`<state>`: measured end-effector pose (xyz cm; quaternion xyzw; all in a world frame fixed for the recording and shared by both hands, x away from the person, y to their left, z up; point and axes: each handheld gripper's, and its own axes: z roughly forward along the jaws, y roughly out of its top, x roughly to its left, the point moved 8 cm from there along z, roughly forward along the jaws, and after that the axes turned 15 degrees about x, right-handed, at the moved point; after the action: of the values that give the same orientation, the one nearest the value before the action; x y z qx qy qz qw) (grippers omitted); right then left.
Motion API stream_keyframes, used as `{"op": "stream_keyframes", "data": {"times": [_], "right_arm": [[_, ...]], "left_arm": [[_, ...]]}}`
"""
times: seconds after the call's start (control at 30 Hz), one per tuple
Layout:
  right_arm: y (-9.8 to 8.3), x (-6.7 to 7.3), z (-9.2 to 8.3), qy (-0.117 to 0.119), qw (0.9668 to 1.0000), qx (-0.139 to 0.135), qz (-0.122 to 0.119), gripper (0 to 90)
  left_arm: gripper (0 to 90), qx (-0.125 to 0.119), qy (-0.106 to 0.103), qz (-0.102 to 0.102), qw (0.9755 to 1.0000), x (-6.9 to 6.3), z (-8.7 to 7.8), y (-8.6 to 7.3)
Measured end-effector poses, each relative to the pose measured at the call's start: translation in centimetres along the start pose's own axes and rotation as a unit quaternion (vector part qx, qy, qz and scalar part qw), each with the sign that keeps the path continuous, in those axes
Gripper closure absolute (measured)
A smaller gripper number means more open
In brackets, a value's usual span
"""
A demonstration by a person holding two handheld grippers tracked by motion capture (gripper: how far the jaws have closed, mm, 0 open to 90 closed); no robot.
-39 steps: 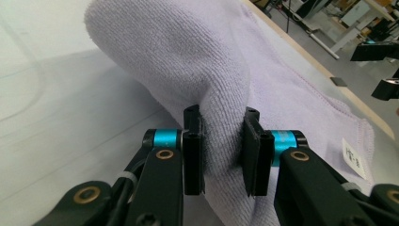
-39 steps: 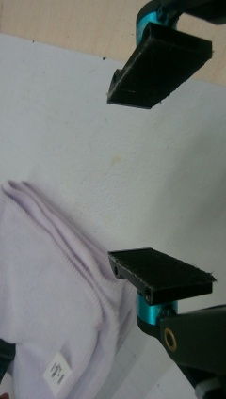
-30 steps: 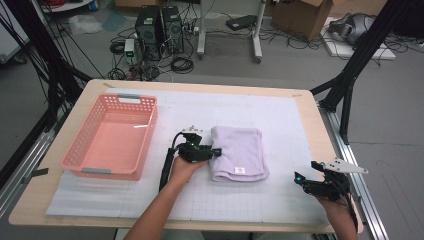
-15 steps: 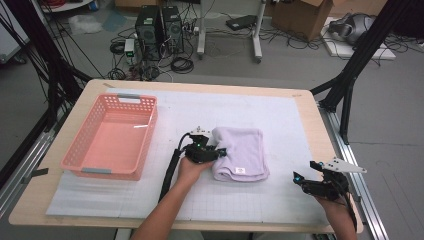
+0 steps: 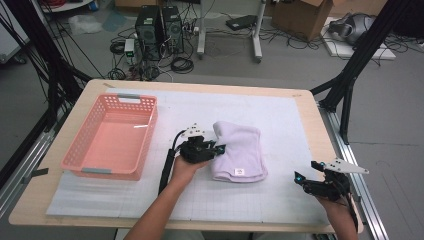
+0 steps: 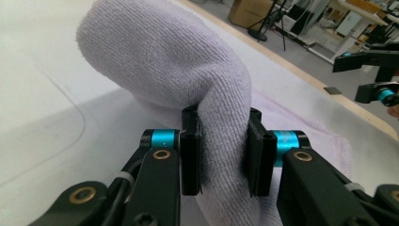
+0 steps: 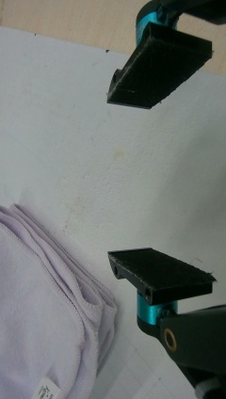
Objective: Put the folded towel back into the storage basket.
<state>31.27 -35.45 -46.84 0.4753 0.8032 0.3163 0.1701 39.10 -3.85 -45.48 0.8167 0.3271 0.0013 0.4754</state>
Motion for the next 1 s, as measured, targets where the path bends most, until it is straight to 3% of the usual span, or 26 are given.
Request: {"op": "stream_keyframes", "data": {"times": [0.3, 0.6, 1.0], "right_arm": [[0.1, 0.1, 0.1, 0.0, 1.0, 0.0, -0.002, 19.8], [0.2, 0.2, 0.1, 0.0, 1.0, -0.002, -0.004, 19.8], [0.3, 0.2, 0.1, 0.001, 1.0, -0.002, -0.005, 19.8]], "left_arm": [[71.8, -0.027, -0.017, 0.051, 0.9982, -1.5, -2.2, 1.2], [72.2, -0.047, -0.022, 0.066, 0.9965, -1.8, -4.0, 1.8], [72.2, -0.095, -0.021, 0.1, 0.9902, -2.5, -7.3, 3.4]]}}
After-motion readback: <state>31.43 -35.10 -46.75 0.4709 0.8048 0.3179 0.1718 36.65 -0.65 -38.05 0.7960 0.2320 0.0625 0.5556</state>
